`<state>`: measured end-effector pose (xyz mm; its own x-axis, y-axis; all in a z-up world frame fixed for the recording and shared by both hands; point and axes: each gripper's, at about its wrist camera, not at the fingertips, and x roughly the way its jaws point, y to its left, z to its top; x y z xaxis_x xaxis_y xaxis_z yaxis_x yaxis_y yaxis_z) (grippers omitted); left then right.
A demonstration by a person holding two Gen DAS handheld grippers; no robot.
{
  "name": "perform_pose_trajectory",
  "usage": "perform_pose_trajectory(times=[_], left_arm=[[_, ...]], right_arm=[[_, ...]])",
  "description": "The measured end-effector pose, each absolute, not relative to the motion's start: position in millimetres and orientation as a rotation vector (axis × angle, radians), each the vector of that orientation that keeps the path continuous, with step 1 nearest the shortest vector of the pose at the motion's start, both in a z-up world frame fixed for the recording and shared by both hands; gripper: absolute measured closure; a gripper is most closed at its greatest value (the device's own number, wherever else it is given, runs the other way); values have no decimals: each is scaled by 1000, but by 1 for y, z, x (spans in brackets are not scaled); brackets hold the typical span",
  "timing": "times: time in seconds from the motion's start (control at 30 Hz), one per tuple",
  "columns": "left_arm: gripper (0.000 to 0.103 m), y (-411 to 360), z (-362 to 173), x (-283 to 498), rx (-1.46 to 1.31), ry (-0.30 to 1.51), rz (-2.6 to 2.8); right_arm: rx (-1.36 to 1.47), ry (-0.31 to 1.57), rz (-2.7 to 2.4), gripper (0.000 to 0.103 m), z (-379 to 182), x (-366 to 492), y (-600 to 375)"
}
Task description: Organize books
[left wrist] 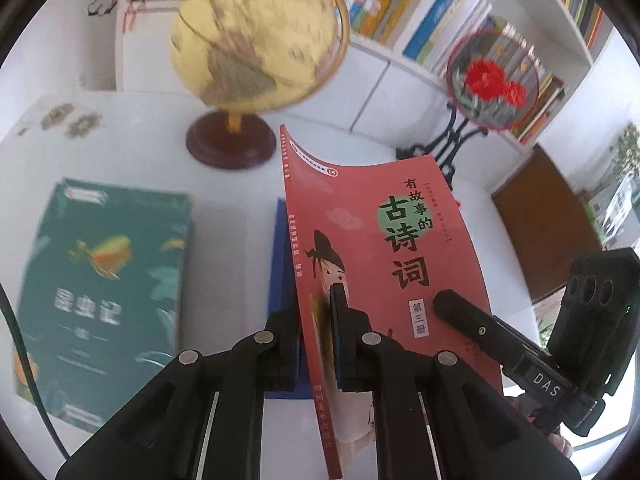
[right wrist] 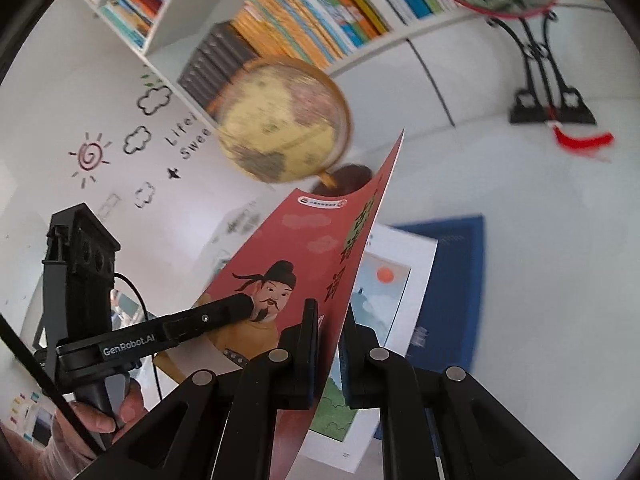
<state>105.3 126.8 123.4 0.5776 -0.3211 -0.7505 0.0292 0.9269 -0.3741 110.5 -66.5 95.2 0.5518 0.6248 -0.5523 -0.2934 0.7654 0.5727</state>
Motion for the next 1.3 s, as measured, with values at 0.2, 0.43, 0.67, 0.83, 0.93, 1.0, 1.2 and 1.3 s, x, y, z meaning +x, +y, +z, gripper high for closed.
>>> perform_pose_trajectory(times=[0.2,0.43,0.67,0.83,0.93,1.0,1.2,1.3], left_arm=[[95,167,149,97,-326,869,-169],[95,223,151,87,-355,843,-87],[92,270,125,88,-388,890,-6],[92,289,108,85,-416,922,-1],[92,294,101,83,-405,938,11],[92,299,96,80,-411,949,22],[77,310,74,79,-427,1012,90],[72,315,63,79,-442,1052,107]], right_arm=[[449,750,637,94,129,116,-29],[430,731,728,93,143,124,35],[423,796,763,92,127,133,90],[360,883,685,92,102,133,120],[372,916,665,92,91,131,127],[373,942,650,92,83,133,132],[407,997,638,92,64,141,141],[427,1027,612,91,56,140,144]])
